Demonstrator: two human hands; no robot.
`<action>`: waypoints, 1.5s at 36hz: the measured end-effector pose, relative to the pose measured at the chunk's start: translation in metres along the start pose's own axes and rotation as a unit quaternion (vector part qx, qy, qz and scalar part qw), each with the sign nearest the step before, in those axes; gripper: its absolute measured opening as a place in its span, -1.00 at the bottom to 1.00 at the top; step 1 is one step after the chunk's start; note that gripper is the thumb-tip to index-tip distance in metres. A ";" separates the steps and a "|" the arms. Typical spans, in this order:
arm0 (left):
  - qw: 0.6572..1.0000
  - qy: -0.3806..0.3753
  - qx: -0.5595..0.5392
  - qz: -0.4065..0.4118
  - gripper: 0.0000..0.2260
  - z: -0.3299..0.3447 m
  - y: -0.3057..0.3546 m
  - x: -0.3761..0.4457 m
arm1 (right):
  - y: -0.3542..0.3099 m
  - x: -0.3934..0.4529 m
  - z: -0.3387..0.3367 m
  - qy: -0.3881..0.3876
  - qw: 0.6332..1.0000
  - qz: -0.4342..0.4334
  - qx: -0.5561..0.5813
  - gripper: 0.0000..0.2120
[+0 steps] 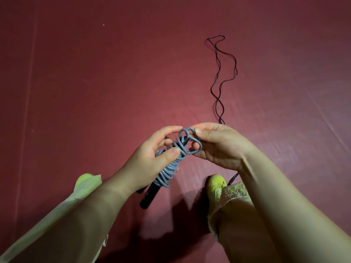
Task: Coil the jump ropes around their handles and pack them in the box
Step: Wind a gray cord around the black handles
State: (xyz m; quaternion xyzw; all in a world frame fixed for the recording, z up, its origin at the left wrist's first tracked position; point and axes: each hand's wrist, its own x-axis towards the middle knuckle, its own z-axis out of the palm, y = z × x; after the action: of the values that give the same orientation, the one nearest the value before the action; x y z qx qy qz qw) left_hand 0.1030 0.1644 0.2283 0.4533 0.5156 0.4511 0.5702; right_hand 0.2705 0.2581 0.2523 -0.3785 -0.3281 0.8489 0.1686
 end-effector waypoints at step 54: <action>0.982 -0.083 -0.143 -0.086 -0.67 -0.002 0.024 -0.004 | -0.001 -0.005 -0.004 -0.026 0.994 -0.033 -0.099 -0.90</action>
State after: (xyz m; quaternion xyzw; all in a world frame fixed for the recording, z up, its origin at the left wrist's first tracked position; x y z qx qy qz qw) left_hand 0.0994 0.1646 0.2523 0.3566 0.4333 0.4301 0.7072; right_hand 0.2766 0.2585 0.2536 -0.3601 -0.4271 0.8159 0.1493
